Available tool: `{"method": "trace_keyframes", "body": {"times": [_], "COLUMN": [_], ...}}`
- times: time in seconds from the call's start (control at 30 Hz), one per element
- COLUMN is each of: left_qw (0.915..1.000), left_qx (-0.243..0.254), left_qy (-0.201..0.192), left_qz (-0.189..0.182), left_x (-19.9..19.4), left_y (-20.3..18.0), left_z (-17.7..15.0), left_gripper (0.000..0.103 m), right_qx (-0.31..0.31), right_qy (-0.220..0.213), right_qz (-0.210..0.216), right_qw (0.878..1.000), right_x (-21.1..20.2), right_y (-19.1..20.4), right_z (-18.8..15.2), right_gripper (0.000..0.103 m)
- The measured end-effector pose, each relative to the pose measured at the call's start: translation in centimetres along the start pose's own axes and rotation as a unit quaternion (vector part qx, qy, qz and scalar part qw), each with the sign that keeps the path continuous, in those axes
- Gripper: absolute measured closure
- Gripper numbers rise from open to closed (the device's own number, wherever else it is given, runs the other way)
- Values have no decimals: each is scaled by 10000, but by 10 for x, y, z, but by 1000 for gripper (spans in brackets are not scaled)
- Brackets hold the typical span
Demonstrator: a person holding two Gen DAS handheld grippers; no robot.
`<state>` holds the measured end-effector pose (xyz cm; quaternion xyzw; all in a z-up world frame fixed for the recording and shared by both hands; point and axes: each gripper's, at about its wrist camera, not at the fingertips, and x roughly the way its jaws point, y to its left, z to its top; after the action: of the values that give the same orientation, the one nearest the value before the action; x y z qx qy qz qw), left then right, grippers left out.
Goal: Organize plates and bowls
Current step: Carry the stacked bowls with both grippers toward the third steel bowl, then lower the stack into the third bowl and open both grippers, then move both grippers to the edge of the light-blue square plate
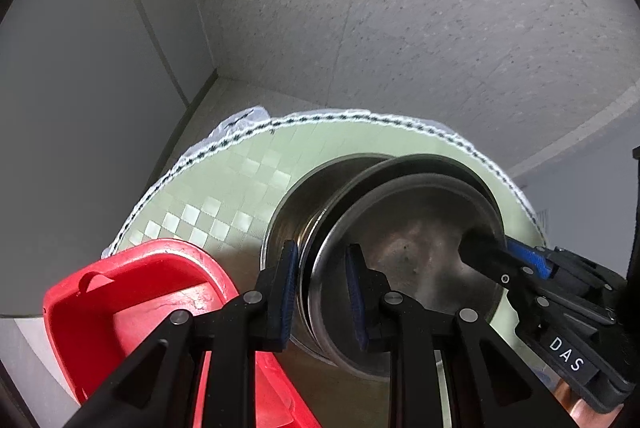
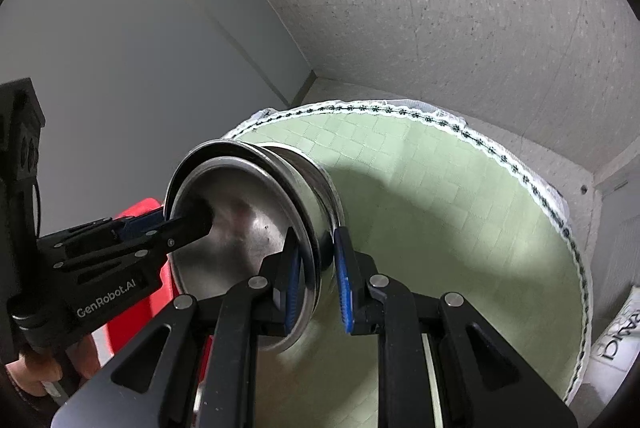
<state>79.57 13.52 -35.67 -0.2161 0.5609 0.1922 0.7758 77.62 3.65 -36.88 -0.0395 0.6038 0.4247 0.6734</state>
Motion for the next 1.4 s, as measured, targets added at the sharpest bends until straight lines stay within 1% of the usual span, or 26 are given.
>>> {"method": "trace_keyframes", "body": {"times": [0.03, 0.1, 0.13, 0.17, 0.2, 0.23, 0.27, 0.3, 0.33, 0.37, 0.5, 0.53, 0.57, 0.63, 0.83, 0.9, 0.93, 1.0, 1.03, 1.1, 1.17, 1.27, 1.4], "left_qw": [10000, 10000, 10000, 10000, 10000, 9999, 9999, 9999, 9999, 9999, 9995, 9993, 9992, 9988, 9971, 9961, 9953, 9941, 9934, 9925, 9913, 9894, 9881], "left_qx": [-2, -11, 12, 24, 40, 60, 75, 76, 54, 39, 8, 52, 67, 83, 163, 180, 185, 184, 202, 272, 316, 376, 480], "left_qy": [43, 61, 70, 82, 89, 81, 52, -1, -84, -140, -292, -328, -342, -368, -553, -666, -740, -827, -875, -941, -1013, -1132, -1178], "left_qz": [12, 68, 63, 3, -22, 28, 80, 105, 83, 37, -145, -191, -212, -322, -495, -553, -598, -681, -719, -727, -776, -832, -860], "left_x": [3, 9, 12, 12, 11, 10, 9, 7, 1, -3, -20, -24, -27, -35, -61, -75, -83, -94, -100, -112, -122, -137, -147], "left_y": [0, -1, -2, -3, -4, -6, -7, -7, -7, -6, -5, -6, -6, -8, -13, -13, -12, -13, -14, -18, -21, -26, -30], "left_z": [0, 0, 1, 0, -1, -2, -3, -3, -4, -5, -10, -12, -14, -19, -33, -38, -42, -47, -51, -59, -68, -79, -93], "left_gripper": [80, 71, 69, 68, 66, 63, 52, 40, 38, 38, 36, 36, 35, 35, 33, 27, 26, 18, 17, 16, 15, 8, 6], "right_qx": [0, -28, -27, -28, -44, -112, -189, -183, -137, -85, 5, 12, 10, 7, -1, -6, 1, -6, -20, -34, 0, 40, 80], "right_qy": [20, -12, -23, -49, -48, -82, -148, -183, -202, -235, -389, -417, -446, -535, -730, -834, -877, -982, -1032, -1127, -1231, -1336, -1495], "right_qz": [4, -39, 6, 113, 63, -96, -192, -188, -161, -137, -76, -75, -70, -51, -32, -67, -68, -42, -57, -17, -24, 48, 98], "right_qw": [10000, 10000, 10000, 9999, 10000, 9999, 9995, 9995, 9996, 9996, 9992, 9991, 9990, 9986, 9973, 9965, 9961, 9952, 9946, 9936, 9924, 9910, 9887], "right_x": [3, 3, 4, 3, 1, -2, -5, -6, -10, -14, -32, -37, -40, -47, -80, -92, -99, -111, -118, -131, -143, -156, -176], "right_y": [0, 1, 2, 2, 3, 4, 5, 5, 4, 1, -3, -4, -5, -2, 2, 3, 2, 1, 2, 3, 1, -1, -8], "right_z": [0, 0, 0, -1, -2, -3, -5, -5, -7, -8, -16, -18, -20, -24, -42, -48, -52, -58, -62, -70, -76, -82, -94], "right_gripper": [84, 84, 84, 80, 78, 76, 74, 72, 68, 64, 63, 61, 56, 50, 44, 40, 36, 32, 29, 27, 21, 13, 5]}}
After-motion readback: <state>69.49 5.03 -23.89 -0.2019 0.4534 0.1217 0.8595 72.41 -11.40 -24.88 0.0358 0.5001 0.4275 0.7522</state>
